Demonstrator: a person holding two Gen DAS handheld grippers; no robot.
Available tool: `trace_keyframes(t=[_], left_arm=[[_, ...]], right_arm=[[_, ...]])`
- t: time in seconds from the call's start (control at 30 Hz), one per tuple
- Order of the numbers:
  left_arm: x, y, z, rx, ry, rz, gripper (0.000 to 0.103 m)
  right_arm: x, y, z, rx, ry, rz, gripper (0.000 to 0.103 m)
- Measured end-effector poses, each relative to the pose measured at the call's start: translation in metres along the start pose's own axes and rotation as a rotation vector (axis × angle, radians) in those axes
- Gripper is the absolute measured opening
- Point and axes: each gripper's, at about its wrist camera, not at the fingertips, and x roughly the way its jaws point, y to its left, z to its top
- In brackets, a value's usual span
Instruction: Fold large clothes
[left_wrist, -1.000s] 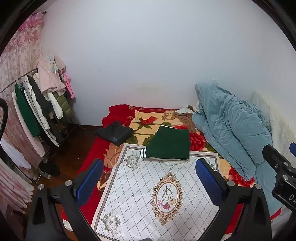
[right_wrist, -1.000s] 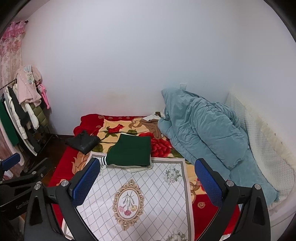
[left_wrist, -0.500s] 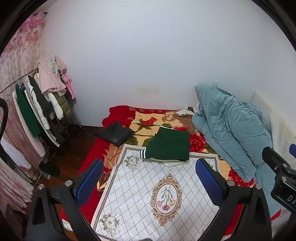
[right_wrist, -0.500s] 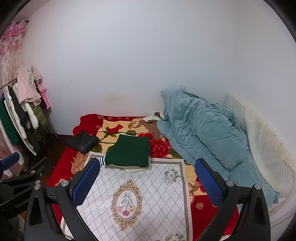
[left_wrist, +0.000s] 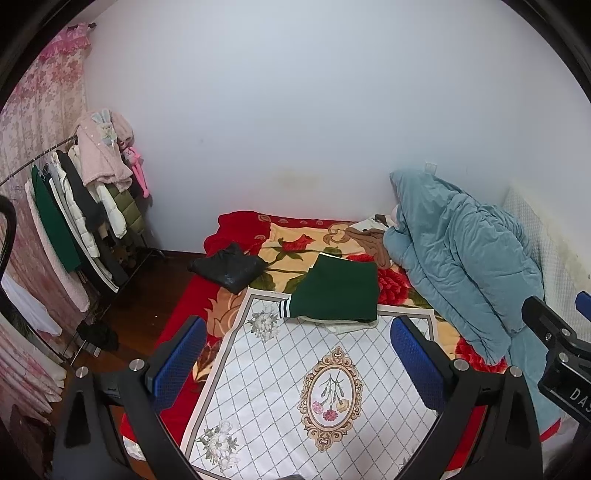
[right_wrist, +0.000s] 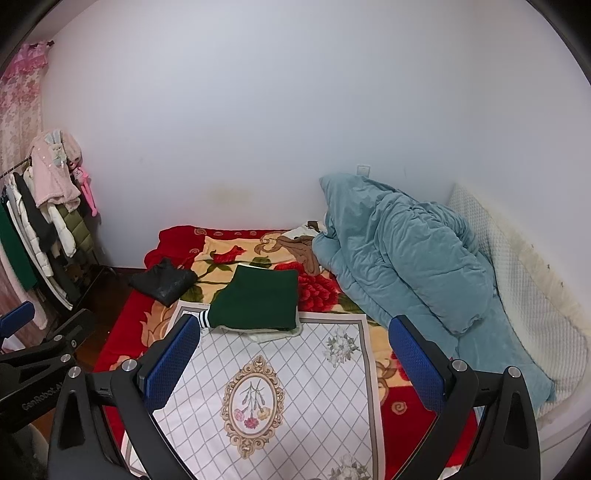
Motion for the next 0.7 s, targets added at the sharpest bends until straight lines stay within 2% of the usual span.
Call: trace_keyframes(t=[0.7], left_arm=[[0.001, 0.001, -0.002, -0.010, 0.005, 0.009, 0.102]], right_arm=[[0.010, 0.006, 0.004, -0.017, 0.012, 0.007, 0.103]])
